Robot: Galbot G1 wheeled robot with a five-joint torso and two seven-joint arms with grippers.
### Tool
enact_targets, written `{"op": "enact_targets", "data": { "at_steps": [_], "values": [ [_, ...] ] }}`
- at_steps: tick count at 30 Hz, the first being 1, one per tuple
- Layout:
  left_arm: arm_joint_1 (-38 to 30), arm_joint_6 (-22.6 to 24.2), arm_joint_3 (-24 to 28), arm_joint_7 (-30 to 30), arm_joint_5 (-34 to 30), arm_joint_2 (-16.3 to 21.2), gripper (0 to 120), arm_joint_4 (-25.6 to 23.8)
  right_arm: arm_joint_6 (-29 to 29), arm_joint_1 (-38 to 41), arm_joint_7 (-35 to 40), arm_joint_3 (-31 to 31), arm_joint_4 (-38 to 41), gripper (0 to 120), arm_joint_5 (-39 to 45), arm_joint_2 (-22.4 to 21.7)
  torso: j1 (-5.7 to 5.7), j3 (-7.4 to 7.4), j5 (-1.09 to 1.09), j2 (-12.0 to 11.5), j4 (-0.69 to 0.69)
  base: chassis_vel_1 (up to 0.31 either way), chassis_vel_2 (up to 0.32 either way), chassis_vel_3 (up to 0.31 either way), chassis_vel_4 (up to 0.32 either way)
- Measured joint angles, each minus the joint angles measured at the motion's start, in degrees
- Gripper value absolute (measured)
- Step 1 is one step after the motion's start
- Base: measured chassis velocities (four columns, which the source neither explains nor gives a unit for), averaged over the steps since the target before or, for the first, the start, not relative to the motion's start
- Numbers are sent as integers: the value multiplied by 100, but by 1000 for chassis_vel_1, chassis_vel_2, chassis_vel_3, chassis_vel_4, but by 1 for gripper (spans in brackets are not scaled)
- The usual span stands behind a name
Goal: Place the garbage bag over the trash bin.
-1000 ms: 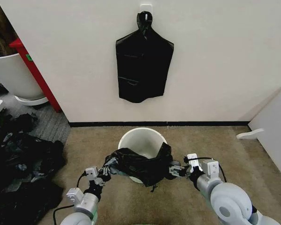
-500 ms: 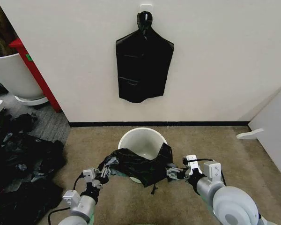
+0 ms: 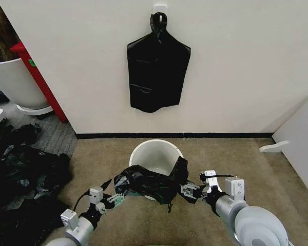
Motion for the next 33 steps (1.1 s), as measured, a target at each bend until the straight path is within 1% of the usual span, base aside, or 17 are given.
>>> {"op": "enact_targets", "data": {
  "at_steps": [1, 4, 8, 9, 12, 15, 16, 22, 23, 25, 27, 30, 31, 32, 33],
  "values": [
    [0, 0, 0, 0, 0, 0, 100, 0, 0, 0, 0, 0, 0, 100, 0, 0, 0, 0, 0, 0, 0, 0, 0, 0, 0],
    [102, 33, -238, 304, -30, -7, 100, -71, -1, -46, 139, 41, 114, 100, 126, 5, 0, 0, -1, 0, 0, 0, 0, 0, 0],
    [371, -95, -798, 765, -104, 12, 100, -76, -13, -152, 354, 53, 341, 100, 288, 67, 0, 0, -1, 0, 1, 0, 0, 0, 0],
    [371, -95, -798, 765, -104, 12, 100, -76, -13, -152, 354, 53, 341, 100, 288, 67, 0, 0, -1, 0, 1, 0, 0, 0, 0],
    [486, -168, -1142, 1134, -173, 75, 100, -66, -33, -260, 490, 46, 456, 100, 404, 152, 0, 0, -1, 0, 1, 0, 0, 0, 0],
    [559, -247, -1341, 1560, -226, 109, 100, -65, -47, -419, 586, 52, 472, 100, 446, 174, 0, 0, -1, 0, 1, 0, 0, 0, 0],
    [559, -247, -1341, 1560, -226, 109, 100, -65, -47, -419, 586, 52, 472, 100, 446, 174, 0, 0, -1, 0, 1, 0, 0, 0, 0],
    [616, -337, -1698, 2880, -185, 166, 100, 6, -58, -646, 730, 68, 472, 100, 490, 198, 0, 0, -1, 0, 0, 0, 0, 0, 0],
    [620, -343, -1743, 2961, -211, 169, 100, -8, -57, -657, 739, 89, 472, 100, 484, 197, 0, 0, -1, 0, 0, 0, 0, 0, 0],
    [624, -344, -1807, 2966, -310, 169, 100, -66, -54, -652, 744, 126, 473, 100, 479, 184, 0, 0, -1, 0, 0, 0, 0, 0, 0],
    [615, -344, -1847, 2713, -481, 138, 100, -162, -42, -579, 732, 193, 472, 100, 472, 133, 0, 0, 0, 0, 0, 0, 0, 0, 0],
    [564, -336, -1831, 1938, -839, 44, 100, -414, 66, -390, 357, 422, 472, 100, 190, -20, 0, 0, 0, 0, 2, 0, 0, 0, 0],
    [523, -304, -1752, 1582, -955, 48, 100, -522, 102, -343, 200, 613, 471, 100, 143, -72, 0, 0, 2, 0, 3, 0, 0, 0, 0],
    [523, -304, -1752, 1582, -955, 48, 100, -522, 102, -343, 200, 613, 471, 100, 143, -72, 0, 0, 2, 0, 3, 0, 0, 0, 0],
    [470, -257, -1625, 1212, -1067, 83, 100, -634, 126, -318, 28, 880, 470, 100, 112, -121, 0, 0, 1, 0, 3, 0, 0, 0, 0]
  ]
}}
